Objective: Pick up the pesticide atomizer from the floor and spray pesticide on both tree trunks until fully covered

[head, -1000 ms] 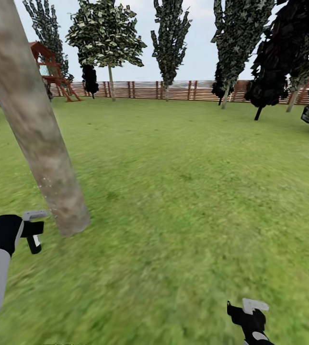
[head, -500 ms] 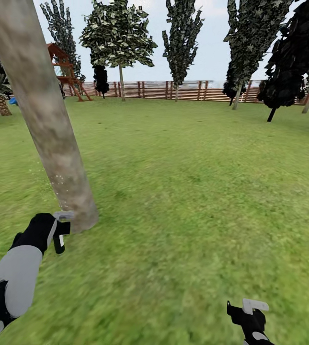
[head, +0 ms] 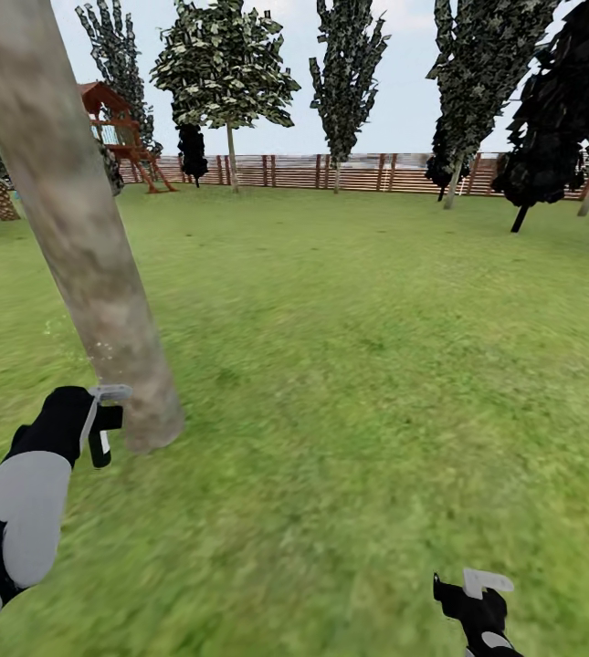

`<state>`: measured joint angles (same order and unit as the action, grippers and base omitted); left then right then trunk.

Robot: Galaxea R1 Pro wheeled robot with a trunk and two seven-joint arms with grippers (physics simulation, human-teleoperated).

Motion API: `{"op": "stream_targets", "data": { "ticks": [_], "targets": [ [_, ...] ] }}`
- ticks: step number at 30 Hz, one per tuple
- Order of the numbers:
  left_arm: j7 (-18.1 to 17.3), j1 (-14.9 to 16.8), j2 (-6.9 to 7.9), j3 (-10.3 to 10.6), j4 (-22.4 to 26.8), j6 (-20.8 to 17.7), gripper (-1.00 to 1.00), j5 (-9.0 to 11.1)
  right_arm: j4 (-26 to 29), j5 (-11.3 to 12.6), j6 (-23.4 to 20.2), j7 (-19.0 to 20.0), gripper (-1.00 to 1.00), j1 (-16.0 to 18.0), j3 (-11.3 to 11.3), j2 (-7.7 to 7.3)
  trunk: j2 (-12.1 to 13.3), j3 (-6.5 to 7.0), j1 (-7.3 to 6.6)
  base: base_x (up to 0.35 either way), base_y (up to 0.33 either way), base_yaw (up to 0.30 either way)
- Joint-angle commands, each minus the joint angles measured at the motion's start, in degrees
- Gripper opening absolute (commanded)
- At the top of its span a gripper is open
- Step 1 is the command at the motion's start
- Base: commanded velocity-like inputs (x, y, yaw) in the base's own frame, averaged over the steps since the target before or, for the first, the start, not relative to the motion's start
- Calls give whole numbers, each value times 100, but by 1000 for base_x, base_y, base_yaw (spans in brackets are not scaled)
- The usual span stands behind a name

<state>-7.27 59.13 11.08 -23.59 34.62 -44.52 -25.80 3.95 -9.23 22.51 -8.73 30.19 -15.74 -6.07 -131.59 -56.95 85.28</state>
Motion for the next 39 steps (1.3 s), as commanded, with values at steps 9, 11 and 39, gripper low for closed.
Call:
{"op": "stream_targets", "data": {
  "ticks": [9,11,39],
  "targets": [
    [-54,-162,336,-30,-16,-6,-100,-156,-8,-60,16,-23,100,5,-35,8,-2,-5,2,176,0,109],
    [-58,-199,347,-25,-36,-5,-100,-162,-8,-61,16,-24,100,5,-35,9,-2,-5,2,2,0,272],
    [-31,-936,121,-271,-528,825,-100,-105,-8,-59,16,-23,100,5,-35,9,-2,-5,2,89,-226,18]
  ]
}}
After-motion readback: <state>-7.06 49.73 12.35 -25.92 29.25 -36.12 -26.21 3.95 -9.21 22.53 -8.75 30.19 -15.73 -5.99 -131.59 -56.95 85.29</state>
